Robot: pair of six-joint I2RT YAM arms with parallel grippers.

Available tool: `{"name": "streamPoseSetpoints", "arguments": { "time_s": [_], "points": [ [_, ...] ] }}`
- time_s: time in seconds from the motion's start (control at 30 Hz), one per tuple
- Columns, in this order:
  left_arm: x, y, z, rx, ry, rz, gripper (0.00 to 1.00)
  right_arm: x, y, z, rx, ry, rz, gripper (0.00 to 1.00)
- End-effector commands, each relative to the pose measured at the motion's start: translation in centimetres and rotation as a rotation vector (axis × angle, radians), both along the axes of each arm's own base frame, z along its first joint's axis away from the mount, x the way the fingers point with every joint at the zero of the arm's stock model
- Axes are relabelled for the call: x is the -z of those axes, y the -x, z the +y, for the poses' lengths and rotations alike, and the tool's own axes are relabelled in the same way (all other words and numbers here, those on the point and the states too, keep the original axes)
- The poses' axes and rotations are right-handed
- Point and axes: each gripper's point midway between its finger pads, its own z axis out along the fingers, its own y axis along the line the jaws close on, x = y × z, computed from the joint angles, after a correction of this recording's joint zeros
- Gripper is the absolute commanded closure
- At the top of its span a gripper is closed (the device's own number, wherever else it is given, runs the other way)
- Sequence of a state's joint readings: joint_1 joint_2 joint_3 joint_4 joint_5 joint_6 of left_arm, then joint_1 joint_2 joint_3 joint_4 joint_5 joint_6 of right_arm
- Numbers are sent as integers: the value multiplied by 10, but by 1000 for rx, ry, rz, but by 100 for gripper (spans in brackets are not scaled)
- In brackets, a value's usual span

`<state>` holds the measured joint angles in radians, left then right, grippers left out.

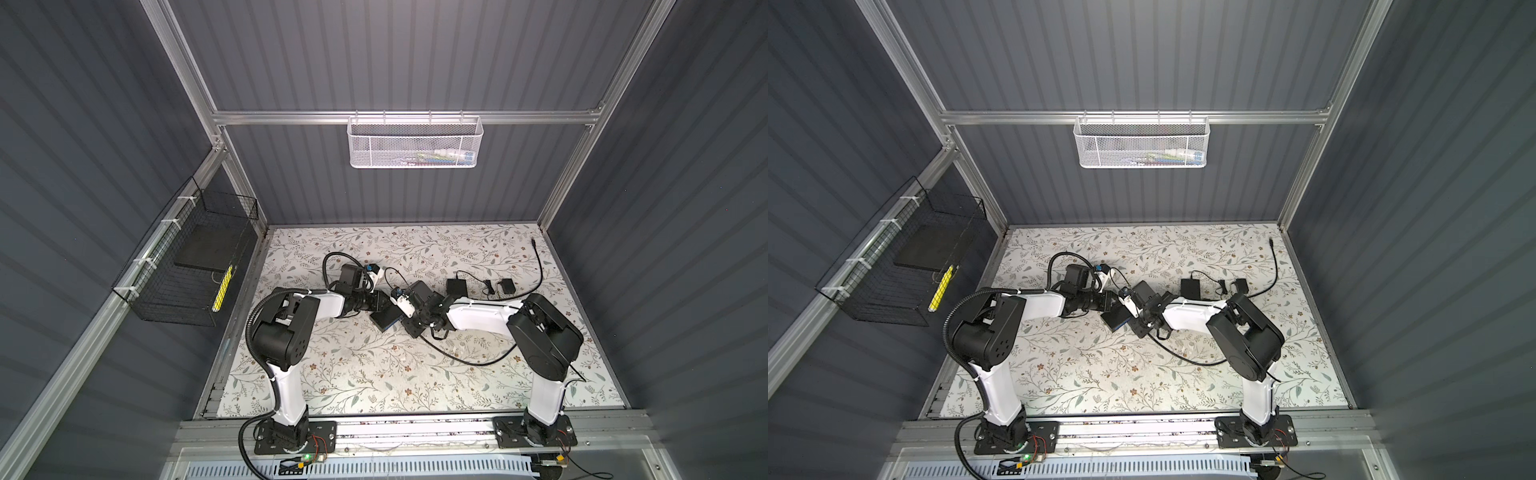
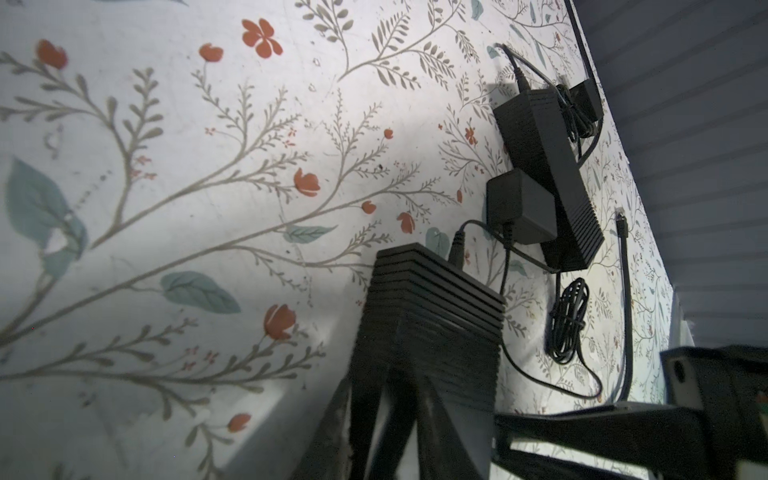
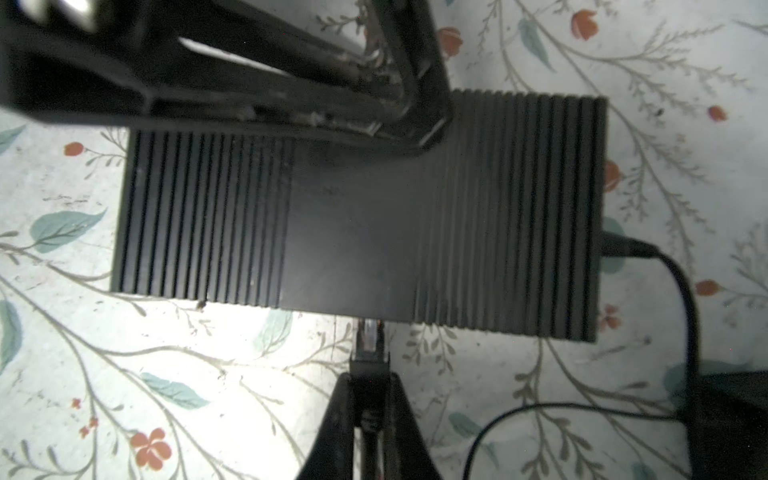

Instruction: Insert the plug into the switch port

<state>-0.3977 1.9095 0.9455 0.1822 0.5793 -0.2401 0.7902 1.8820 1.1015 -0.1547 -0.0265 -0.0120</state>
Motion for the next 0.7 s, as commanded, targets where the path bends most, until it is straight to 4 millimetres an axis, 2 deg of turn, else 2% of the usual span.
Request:
{"name": "streamPoseSetpoints", "arguments": {
  "time_s": [0.0,0.17,0.5,0.67],
  "points": [
    [75,108,11,80,-105,459,74,-64,-54,31,43,-158,-209,100],
    [79,112,10,75,-92,473,75,-73,-62,41,53,-196,-227,100],
    [82,117,5,80,-66,487,76,-58,-70,49,63,-221,-231,100],
    [84,119,5,83,-66,495,76,-66,-75,54,65,-242,-250,100]
  ]
}}
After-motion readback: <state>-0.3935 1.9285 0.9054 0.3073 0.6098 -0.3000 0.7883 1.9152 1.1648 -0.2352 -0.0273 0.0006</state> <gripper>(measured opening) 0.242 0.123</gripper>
